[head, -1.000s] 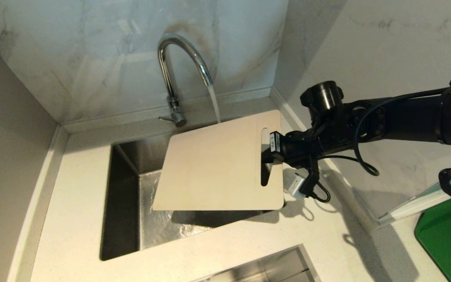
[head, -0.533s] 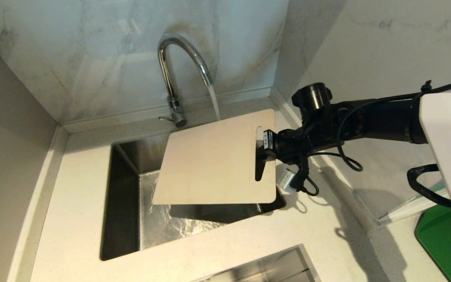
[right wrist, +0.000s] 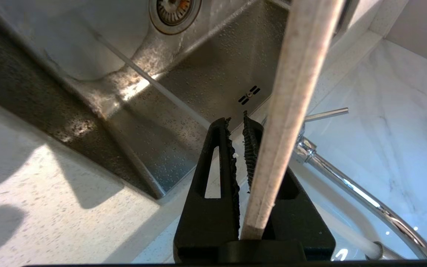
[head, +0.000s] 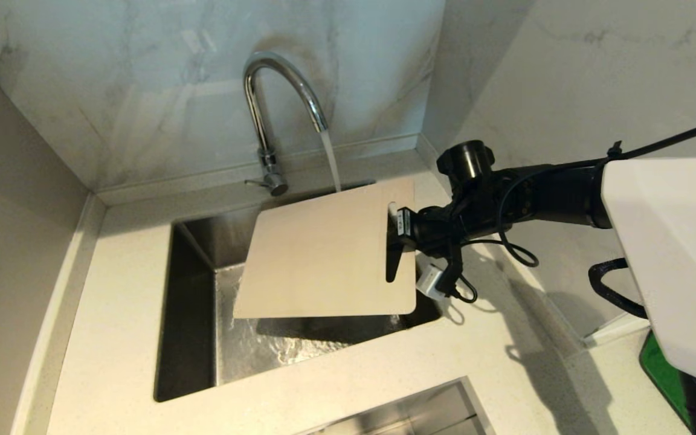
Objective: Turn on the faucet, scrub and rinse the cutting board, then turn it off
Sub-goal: Scrub the cutting board underwater
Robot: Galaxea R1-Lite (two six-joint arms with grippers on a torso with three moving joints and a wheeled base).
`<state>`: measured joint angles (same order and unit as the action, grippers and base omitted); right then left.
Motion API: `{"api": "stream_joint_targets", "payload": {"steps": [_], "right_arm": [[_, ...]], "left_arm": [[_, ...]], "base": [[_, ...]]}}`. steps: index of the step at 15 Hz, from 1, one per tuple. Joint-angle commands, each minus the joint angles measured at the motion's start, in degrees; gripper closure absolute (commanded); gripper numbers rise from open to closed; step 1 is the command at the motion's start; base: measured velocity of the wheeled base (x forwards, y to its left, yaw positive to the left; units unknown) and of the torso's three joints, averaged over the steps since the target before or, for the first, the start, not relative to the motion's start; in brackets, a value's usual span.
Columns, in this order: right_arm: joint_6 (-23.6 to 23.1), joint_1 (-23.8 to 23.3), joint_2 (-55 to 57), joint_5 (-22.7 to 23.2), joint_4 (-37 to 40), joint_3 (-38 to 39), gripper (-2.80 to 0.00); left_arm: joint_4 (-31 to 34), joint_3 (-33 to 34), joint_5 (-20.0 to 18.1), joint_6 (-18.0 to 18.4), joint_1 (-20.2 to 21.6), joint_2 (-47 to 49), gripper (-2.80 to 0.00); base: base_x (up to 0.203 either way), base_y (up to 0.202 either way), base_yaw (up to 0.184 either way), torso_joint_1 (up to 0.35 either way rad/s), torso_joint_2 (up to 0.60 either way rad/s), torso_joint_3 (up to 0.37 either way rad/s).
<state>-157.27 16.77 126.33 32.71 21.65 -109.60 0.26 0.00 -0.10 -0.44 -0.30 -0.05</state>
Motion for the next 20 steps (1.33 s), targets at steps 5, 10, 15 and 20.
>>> {"api": "stream_joint_targets", "payload": {"steps": [5,10,15,20], "right_arm": [[-0.9,0.0,3.3,0.2,1.6,-3.7,0.0],[-0.9,-0.1,3.5,0.1,1.0,-3.8,0.0],[-0.9,-0.1,4.1,0.0,-0.5,-4.0,0.0],[-0.9,-0.1,4.4,-0.1,-1.8,-4.0,0.0]], "left_arm": [[0.0,0.1,0.0,0.0,0.0,0.0,0.0],[0.0,0.0,0.0,0.0,0.0,0.0,0.0],[0.0,0.1,0.0,0.0,0.0,0.0,0.0],[0.0,0.1,0.0,0.0,0.0,0.0,0.0]], "base": [[0.0,0.0,0.0,0.0,0.0,0.0],[0.0,0.0,0.0,0.0,0.0,0.0],[0.0,0.0,0.0,0.0,0.0,0.0],[0.0,0.0,0.0,0.0,0.0,0.0]]}}
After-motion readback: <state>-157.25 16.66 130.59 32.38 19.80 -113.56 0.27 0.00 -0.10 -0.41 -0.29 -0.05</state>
